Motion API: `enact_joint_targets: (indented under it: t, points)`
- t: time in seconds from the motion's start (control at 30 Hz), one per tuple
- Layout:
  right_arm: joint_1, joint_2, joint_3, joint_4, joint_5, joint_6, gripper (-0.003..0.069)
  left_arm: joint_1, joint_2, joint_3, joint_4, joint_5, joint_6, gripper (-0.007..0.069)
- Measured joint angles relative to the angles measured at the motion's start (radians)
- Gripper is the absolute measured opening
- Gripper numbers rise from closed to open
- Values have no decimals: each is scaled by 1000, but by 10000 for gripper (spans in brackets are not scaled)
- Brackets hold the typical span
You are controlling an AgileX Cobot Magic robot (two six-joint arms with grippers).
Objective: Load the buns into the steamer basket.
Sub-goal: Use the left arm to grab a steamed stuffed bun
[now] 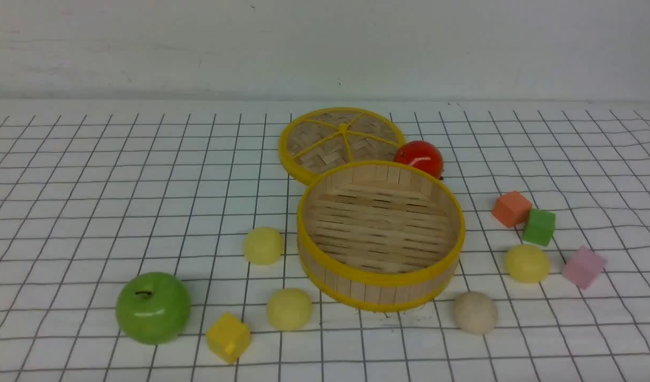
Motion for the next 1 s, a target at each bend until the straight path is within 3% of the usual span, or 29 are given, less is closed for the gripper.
enact_joint_targets:
  t: [0.73,0.83,1.0]
  points:
    - [0,0,0,0,0,0,239,0,0,0,-18,-13,-9,237]
    - [0,0,0,0,0,0,239,0,0,0,-141,-67,-79,237]
    - [0,0,0,0,0,0,239,0,0,0,-450,-218,-218,237]
